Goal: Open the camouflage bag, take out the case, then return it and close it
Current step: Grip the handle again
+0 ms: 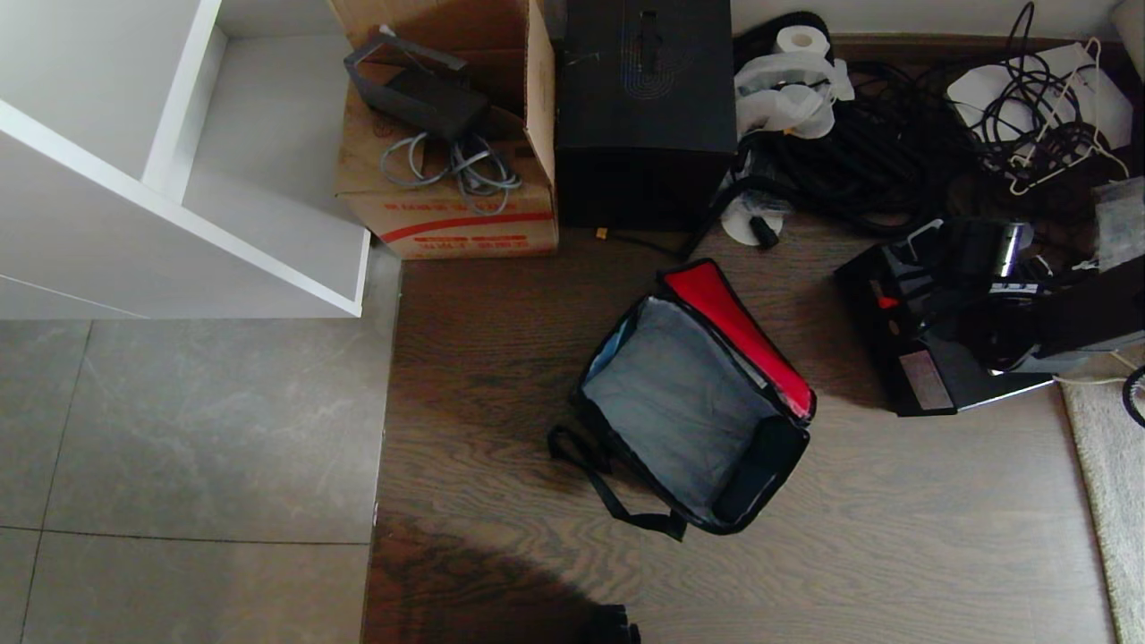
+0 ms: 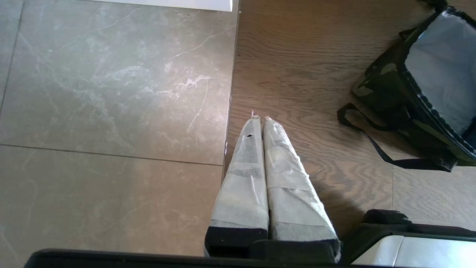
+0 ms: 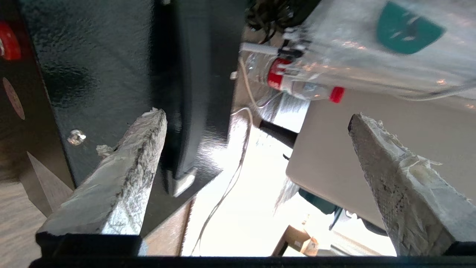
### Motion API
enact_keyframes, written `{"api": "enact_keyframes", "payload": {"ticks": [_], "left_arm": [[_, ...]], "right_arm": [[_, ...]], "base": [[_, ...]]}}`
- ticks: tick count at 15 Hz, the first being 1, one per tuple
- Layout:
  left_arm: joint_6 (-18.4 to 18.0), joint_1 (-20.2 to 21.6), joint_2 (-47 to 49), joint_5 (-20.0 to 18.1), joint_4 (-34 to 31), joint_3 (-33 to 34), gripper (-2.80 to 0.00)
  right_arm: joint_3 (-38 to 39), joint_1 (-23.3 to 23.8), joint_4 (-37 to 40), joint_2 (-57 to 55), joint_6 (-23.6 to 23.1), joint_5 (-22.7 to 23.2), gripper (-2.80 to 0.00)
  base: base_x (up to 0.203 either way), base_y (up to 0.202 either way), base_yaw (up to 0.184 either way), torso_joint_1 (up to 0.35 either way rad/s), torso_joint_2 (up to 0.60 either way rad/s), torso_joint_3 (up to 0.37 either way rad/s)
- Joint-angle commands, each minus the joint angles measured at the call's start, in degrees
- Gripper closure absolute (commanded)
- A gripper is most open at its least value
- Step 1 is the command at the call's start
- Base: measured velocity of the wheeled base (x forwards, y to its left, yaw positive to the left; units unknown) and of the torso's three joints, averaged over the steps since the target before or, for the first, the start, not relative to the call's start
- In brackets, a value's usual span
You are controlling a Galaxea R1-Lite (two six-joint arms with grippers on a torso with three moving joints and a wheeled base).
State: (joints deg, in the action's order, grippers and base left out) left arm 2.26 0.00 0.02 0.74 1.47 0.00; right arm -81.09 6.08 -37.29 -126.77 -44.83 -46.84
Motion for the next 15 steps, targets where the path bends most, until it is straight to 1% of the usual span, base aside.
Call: {"api": "enact_keyframes", "payload": {"ticks": [1,4,8,13,15], "left_arm": [[0.0,0.0,0.0,0.0,0.0,0.5,0.00],[-0.1,0.1,0.0,0.0,0.0,0.5,0.00],[0.0,0.0,0.0,0.0,0.0,0.5,0.00],[0.0,0.1,0.0,0.0,0.0,0.5,0.00],[0.0,0.0,0.0,0.0,0.0,0.5,0.00]], "right_arm": [[-2.5,0.1,-0.2,-3.8,-0.2,-1.4,-2.80],[-5.2,0.1,-0.3,-7.0,0.0,-2.9,-2.80],[-9.4,0.9,-2.9,-10.4,-0.3,-3.3,-2.80],[-15.7,3.0,-2.7,-13.8,-0.5,-3.8,-2.80],[-16.7,3.3,-2.4,-14.3,-0.5,-4.2,-2.80]], "base": [[0.000,0.000,0.000,0.000,0.00,0.000],[0.000,0.000,0.000,0.000,0.00,0.000],[0.000,0.000,0.000,0.000,0.00,0.000],[0.000,0.000,0.000,0.000,0.00,0.000],[0.000,0.000,0.000,0.000,0.00,0.000]]}}
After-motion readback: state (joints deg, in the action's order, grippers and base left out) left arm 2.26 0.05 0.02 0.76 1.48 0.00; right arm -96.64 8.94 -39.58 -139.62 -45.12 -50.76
